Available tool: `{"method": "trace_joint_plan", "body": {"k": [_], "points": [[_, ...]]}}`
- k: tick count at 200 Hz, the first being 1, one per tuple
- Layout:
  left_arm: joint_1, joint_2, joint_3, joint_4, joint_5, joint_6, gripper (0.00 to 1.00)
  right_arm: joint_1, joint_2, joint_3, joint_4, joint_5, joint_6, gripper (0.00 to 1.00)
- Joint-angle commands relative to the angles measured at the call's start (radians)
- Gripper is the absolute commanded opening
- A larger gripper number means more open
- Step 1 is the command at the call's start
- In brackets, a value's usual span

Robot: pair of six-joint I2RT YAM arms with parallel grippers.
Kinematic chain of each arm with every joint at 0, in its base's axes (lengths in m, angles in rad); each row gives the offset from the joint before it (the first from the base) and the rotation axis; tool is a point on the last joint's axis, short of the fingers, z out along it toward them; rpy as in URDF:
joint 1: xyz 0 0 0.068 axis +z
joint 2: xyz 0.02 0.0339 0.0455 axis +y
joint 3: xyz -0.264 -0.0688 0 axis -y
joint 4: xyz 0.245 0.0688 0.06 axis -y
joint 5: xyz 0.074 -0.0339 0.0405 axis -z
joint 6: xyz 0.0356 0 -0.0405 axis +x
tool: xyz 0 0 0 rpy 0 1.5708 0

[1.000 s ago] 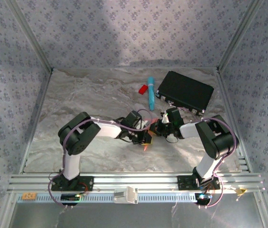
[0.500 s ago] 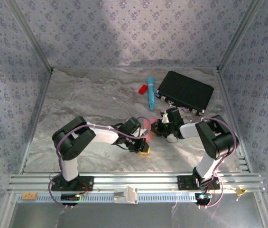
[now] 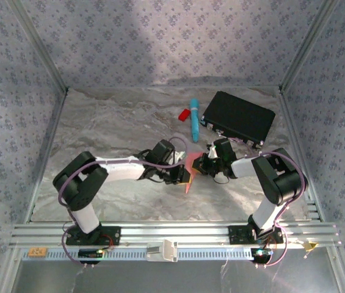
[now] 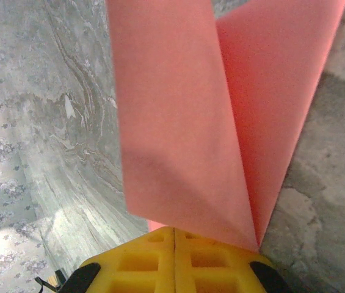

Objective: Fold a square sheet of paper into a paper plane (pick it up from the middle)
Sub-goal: Fold the wing for the fifth time at the center of the table.

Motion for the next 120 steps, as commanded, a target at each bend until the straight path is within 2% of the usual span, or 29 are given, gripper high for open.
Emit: {"method": "trace_joint_plan", "body": {"k": [1,63,91,120], "points": [[0.003,0.072,0.08,-0.01,-0.01,0.009,0.11,0.007,0.034,-0.028,-0.124,0.101,-0.03,0.07],[0.007,0.209,0.18,-0.082,-0.058,0.032,0.1,0.008,0.034,-0.028,-0.113,0.092,-0.026,0.07],[0.004,0.25,0.174,-0.154,-0.094,0.045,0.06,0.005,0.025,-0.025,-0.116,0.074,-0.039,0.08],[-0.011,0.252,0.112,-0.214,-0.081,0.094,0.0,-0.008,-0.034,-0.012,-0.144,0.045,-0.083,0.09]]}}
